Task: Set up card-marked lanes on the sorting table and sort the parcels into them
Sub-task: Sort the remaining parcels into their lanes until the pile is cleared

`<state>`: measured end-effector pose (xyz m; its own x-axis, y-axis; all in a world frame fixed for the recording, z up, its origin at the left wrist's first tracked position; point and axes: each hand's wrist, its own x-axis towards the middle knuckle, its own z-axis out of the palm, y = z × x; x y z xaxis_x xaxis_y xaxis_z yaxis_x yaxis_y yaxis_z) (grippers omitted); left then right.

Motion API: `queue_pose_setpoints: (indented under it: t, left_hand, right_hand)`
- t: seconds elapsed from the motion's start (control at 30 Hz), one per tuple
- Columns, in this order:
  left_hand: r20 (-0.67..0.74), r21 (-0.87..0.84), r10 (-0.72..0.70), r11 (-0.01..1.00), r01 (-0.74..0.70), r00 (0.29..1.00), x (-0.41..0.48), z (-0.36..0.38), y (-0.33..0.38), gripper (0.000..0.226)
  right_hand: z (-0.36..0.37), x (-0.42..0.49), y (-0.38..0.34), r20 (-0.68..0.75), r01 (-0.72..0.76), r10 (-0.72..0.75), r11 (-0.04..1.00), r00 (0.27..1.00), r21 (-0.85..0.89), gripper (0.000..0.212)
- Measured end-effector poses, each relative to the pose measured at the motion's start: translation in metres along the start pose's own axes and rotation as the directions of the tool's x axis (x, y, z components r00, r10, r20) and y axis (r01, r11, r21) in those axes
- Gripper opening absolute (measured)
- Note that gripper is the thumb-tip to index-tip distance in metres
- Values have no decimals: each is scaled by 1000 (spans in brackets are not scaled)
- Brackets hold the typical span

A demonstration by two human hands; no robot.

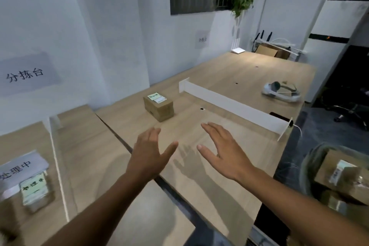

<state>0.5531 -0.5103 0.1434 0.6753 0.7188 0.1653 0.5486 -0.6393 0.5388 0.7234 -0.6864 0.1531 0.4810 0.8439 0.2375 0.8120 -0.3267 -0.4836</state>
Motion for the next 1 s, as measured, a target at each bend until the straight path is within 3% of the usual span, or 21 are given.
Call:
queue_pose_setpoints:
  t: [0.27,0.43,0.57,0.73,0.93,1.0]
  left_hand:
    - [-87,10,-117,993,119,989,94,33,7,94]
    - [-121,-36,-198,980,195,973,168,71,-13,84]
    - [-121,-116,-276,958,263,953,238,107,-48,80]
    - [-112,-162,-439,893,420,891,345,150,-113,80]
    - [-100,-245,-565,812,529,819,467,205,-186,93]
    - [-72,-308,-578,788,533,813,495,226,-205,83]
  right_hand:
    - [1,116,66,69,69,-72,996,995,56,70]
    - [38,205,98,123,132,-140,989,983,72,68]
    - [86,290,127,159,144,-158,985,975,96,64]
    - [161,416,173,256,57,-97,986,962,157,61]
    - [270,549,213,310,-22,-63,965,949,263,62]
    - [306,573,222,357,-50,-52,962,933,270,62]
